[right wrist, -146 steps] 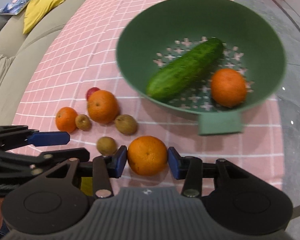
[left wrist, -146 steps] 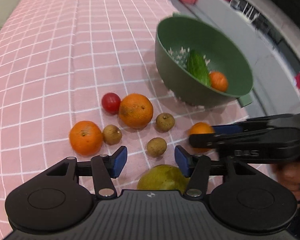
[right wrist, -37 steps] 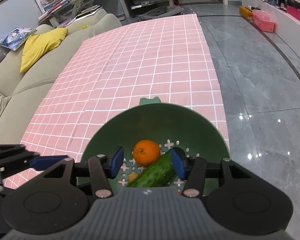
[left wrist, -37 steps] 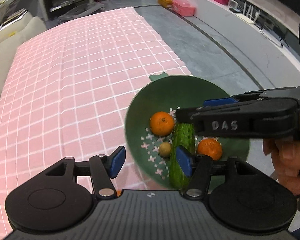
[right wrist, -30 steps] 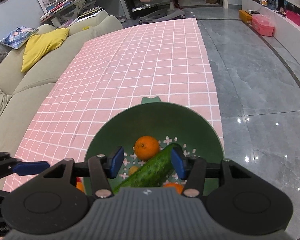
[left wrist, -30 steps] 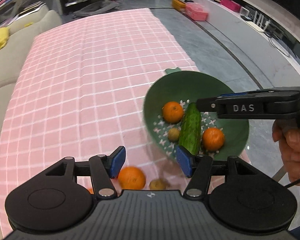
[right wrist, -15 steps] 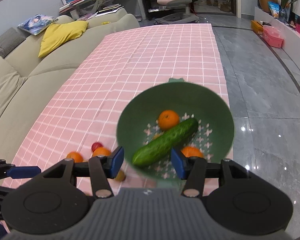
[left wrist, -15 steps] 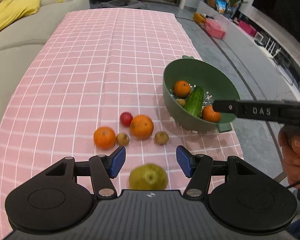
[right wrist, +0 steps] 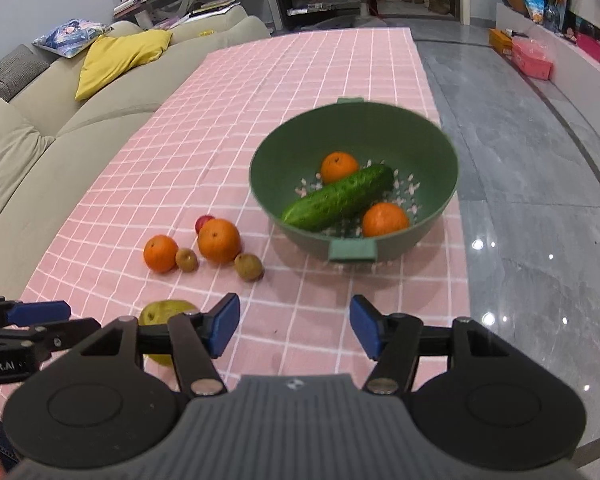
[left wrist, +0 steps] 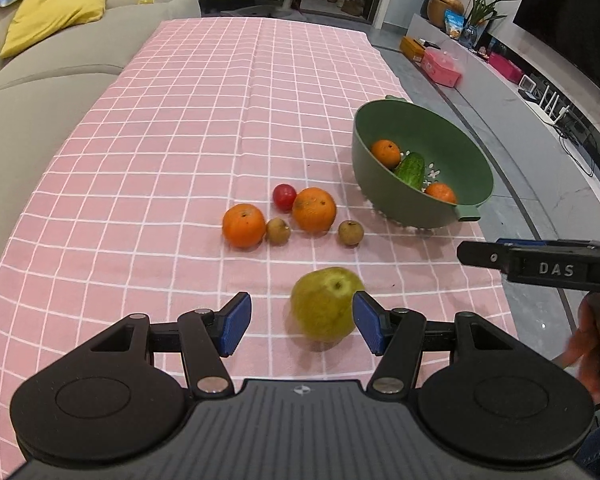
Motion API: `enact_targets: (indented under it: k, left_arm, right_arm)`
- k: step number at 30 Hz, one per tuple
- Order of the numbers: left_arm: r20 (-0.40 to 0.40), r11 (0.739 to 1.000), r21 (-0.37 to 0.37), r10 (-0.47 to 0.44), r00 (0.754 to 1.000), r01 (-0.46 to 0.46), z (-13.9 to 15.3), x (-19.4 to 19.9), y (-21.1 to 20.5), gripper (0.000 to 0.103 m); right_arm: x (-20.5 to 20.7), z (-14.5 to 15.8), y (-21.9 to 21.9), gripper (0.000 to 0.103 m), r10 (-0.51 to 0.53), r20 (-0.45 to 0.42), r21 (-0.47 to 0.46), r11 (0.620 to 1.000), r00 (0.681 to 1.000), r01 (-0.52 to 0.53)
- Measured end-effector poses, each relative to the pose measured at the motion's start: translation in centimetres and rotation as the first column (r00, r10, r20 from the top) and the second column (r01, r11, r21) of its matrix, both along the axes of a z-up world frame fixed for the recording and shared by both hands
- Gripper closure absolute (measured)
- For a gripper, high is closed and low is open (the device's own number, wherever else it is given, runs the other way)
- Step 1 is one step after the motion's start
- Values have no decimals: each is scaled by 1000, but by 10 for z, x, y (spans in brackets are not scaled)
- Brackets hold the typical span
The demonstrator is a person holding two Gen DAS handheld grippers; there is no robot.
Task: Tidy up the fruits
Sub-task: 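Grasp the green pear with the left tool while the right tool moves toward a kiwi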
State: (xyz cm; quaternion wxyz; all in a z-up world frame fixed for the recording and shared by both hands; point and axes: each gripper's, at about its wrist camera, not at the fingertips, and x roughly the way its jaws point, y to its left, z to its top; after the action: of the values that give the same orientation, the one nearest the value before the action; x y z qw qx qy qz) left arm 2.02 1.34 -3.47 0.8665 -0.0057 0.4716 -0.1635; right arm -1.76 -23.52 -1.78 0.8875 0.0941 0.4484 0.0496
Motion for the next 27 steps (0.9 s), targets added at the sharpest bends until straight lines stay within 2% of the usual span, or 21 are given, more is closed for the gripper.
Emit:
enact_targets:
  k: [15,18,21,23,27]
  left_arm:
    - [-57,1000,9,-10,998,10,-21,27,31,34]
    - [-62,998,-6,-56,997,56,-26,27,20,34]
    - [-54,993,-11,-114,992,114,-31,24,0,26]
    - [-49,990,1,-142,989,143,-35,24,-14,22]
    - [-65,980,33,-195,979,197,-47,26,-38,21]
  right_arm:
    - [37,-24,36,45,46,-51,42,998,998,-44]
    - [46,-28,40,45,39,-58,40,999,998,-37]
    - [57,-33,40,45,19,-72,46,999,997,-16]
    - [61,-35,39,45,7,-81,55,999,997,-3]
    - [66,-36,36,45,1,-89,76,997,996,6]
